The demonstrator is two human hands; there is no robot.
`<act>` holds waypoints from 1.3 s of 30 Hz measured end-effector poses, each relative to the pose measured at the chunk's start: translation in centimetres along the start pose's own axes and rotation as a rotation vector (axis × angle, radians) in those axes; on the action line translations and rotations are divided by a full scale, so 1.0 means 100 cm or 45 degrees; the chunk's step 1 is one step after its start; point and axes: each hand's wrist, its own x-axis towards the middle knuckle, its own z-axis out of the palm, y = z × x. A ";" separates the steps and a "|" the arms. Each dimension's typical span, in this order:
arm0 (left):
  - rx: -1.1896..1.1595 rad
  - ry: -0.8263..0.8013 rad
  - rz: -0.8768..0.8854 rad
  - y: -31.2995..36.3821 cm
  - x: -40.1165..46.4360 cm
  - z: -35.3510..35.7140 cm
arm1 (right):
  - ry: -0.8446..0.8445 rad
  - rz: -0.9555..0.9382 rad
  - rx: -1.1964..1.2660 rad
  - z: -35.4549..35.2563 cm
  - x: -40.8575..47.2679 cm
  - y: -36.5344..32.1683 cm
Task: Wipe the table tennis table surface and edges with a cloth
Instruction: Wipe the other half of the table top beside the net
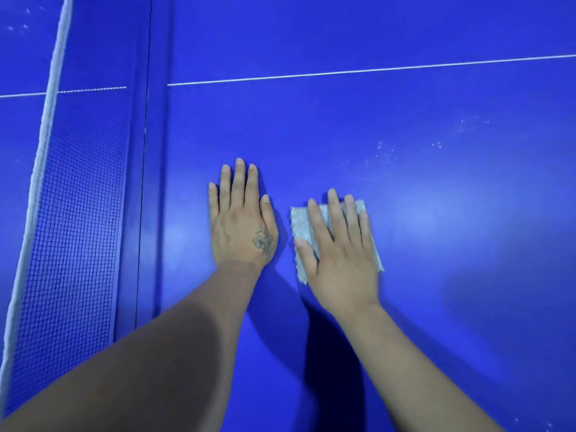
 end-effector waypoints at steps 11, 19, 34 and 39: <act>0.002 -0.029 -0.015 0.000 0.000 0.001 | 0.079 0.403 0.043 -0.007 0.057 0.061; 0.000 -0.035 -0.011 0.000 0.001 0.003 | 0.037 0.178 0.038 -0.007 0.124 -0.003; 0.025 -0.067 -0.053 0.003 0.002 0.001 | 0.032 0.238 0.005 -0.015 0.102 0.072; 0.001 -0.060 -0.055 0.002 0.002 0.001 | 0.056 0.290 0.045 -0.014 0.179 0.045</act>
